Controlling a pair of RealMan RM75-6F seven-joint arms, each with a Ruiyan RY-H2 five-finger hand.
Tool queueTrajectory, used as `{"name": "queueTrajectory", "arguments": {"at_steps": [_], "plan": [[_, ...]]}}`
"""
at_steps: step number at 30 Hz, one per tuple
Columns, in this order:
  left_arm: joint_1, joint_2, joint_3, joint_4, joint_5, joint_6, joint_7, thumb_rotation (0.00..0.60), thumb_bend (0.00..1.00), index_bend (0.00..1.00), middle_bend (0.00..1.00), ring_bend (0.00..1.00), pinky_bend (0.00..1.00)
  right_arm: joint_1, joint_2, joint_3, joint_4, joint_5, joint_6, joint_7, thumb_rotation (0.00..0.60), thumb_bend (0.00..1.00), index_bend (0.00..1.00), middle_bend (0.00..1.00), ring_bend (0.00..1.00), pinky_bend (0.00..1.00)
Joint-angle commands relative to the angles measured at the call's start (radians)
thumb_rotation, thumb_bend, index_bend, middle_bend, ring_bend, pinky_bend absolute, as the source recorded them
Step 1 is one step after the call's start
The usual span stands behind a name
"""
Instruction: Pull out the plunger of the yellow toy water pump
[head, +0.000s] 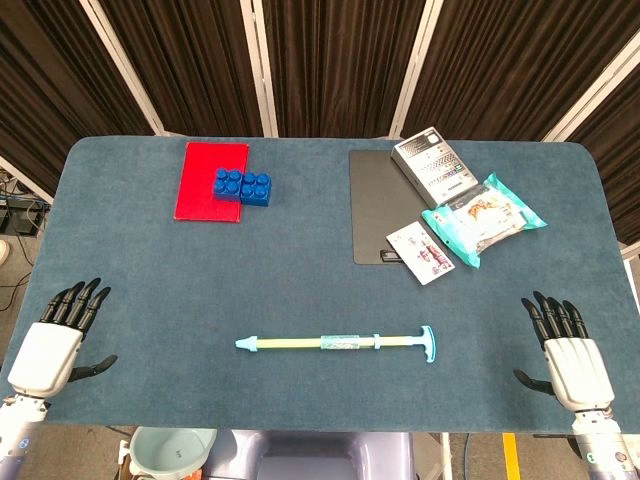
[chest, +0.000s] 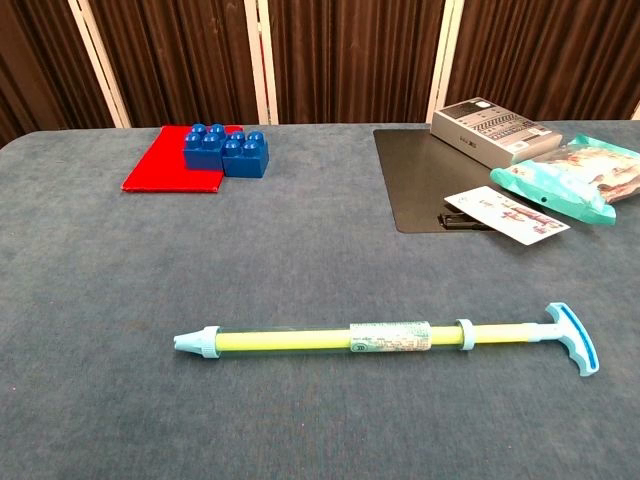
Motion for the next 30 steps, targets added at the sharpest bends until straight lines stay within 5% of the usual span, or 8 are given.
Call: {"name": "queueTrajectory", "arguments": {"at_steps": [1, 8, 15, 30], "plan": [[-0.003, -0.008, 0.002, 0.003, 0.000, -0.006, 0.015, 0.600, 0.09, 0.00, 0.00, 0.03, 0.13, -0.006, 0.000, -0.007, -0.002, -0.015, 0.010, -0.005, 0.600, 0.00, 0.00, 0.00, 0.00, 0.05], [-0.015, -0.059, -0.003, 0.032, 0.039, 0.016, 0.025, 0.600, 0.09, 0.16, 0.00, 0.03, 0.13, -0.005, -0.004, -0.014, -0.001, -0.022, 0.002, -0.009, 0.600, 0.00, 0.00, 0.00, 0.00, 0.05], [-0.065, -0.248, -0.007, 0.137, 0.153, 0.037, 0.087, 0.600, 0.12, 0.39, 0.02, 0.03, 0.13, 0.011, -0.009, 0.002, 0.009, 0.011, -0.030, 0.006, 0.600, 0.00, 0.00, 0.00, 0.00, 0.05], [-0.174, -0.565, -0.053, 0.333, 0.179, -0.063, 0.253, 0.600, 0.15, 0.46, 0.07, 0.08, 0.13, 0.048, -0.003, 0.048, 0.049, 0.115, -0.117, 0.079, 0.600, 0.00, 0.00, 0.00, 0.00, 0.05]]}}
